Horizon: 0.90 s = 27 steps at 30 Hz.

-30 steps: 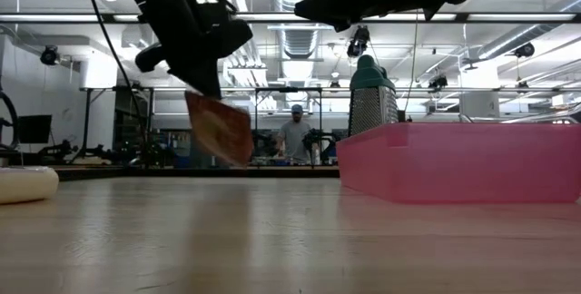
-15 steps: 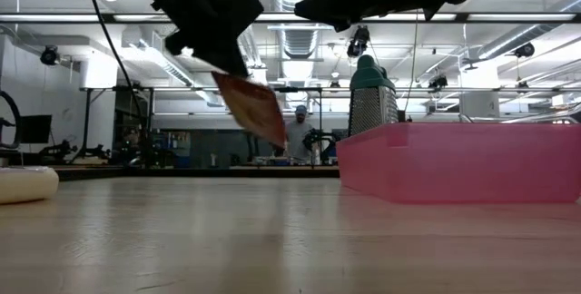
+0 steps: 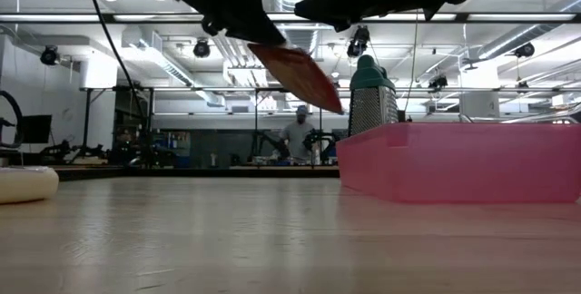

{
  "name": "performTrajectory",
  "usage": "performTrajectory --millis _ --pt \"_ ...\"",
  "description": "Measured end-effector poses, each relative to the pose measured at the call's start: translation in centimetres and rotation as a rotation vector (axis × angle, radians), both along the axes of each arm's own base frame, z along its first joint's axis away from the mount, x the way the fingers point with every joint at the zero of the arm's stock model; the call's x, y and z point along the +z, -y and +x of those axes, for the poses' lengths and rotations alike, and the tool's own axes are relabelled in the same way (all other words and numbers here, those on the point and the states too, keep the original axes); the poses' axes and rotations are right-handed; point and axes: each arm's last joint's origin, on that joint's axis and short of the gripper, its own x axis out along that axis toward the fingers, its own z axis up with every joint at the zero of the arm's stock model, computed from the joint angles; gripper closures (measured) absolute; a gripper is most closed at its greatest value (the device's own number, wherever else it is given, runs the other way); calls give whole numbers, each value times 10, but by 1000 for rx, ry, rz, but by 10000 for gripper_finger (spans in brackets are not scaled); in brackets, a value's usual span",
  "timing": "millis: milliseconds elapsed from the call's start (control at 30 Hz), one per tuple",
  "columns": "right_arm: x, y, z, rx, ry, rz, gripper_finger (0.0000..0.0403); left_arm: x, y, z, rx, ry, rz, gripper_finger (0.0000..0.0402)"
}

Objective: Pick & Place Food Item
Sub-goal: Put the popcorn bag into the pink bin

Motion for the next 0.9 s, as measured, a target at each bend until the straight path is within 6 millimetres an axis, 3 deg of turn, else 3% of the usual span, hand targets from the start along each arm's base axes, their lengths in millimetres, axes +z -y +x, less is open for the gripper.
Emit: performTrajectory --millis 300,500,733,900 --pt "0 0 0 0 0 0 282 -12 3 -3 -231 124 47 401" --pt "0 0 0 0 0 0 282 -17 -1 0 -252 132 11 401" --pt "0 0 0 0 0 0 282 -43 0 19 -273 171 43 401" --pt "0 0 0 0 0 0 282 -57 4 43 -312 154 104 401"
